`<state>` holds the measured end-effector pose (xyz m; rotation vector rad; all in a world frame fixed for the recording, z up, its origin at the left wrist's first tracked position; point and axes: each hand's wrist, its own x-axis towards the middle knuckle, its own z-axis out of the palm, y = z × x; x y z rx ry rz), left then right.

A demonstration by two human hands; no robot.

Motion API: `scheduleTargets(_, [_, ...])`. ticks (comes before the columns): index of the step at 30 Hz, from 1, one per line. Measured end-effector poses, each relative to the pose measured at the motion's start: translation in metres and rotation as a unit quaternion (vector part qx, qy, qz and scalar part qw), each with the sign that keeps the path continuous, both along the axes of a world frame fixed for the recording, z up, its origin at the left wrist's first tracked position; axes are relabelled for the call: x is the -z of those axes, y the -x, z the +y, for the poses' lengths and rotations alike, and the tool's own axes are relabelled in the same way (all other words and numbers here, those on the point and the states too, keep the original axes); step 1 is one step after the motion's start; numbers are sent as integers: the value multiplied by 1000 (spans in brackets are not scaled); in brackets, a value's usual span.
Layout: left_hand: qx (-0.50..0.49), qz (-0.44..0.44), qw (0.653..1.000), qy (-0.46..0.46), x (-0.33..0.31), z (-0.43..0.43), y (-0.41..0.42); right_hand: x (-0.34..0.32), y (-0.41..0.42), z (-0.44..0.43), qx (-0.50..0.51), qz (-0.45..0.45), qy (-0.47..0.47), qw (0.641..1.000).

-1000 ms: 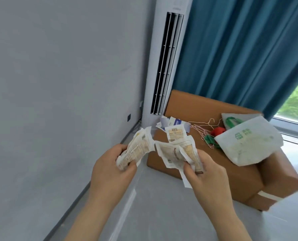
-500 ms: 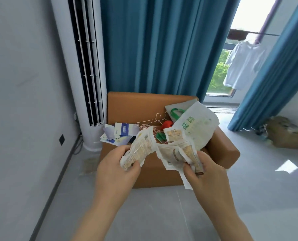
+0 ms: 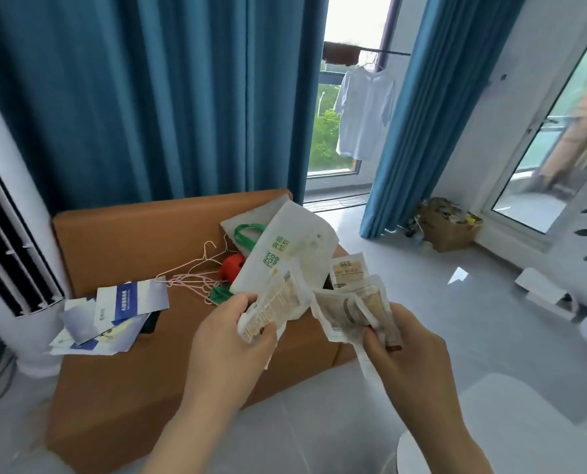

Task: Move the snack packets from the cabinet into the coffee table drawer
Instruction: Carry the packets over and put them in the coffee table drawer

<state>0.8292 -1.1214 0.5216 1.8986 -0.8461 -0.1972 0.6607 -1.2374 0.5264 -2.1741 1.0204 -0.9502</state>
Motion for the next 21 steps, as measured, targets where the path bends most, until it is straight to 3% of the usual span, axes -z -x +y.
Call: scheduleTargets(21, [163, -31, 986, 16, 7, -367, -108, 21, -70, -304, 185, 15, -25, 982])
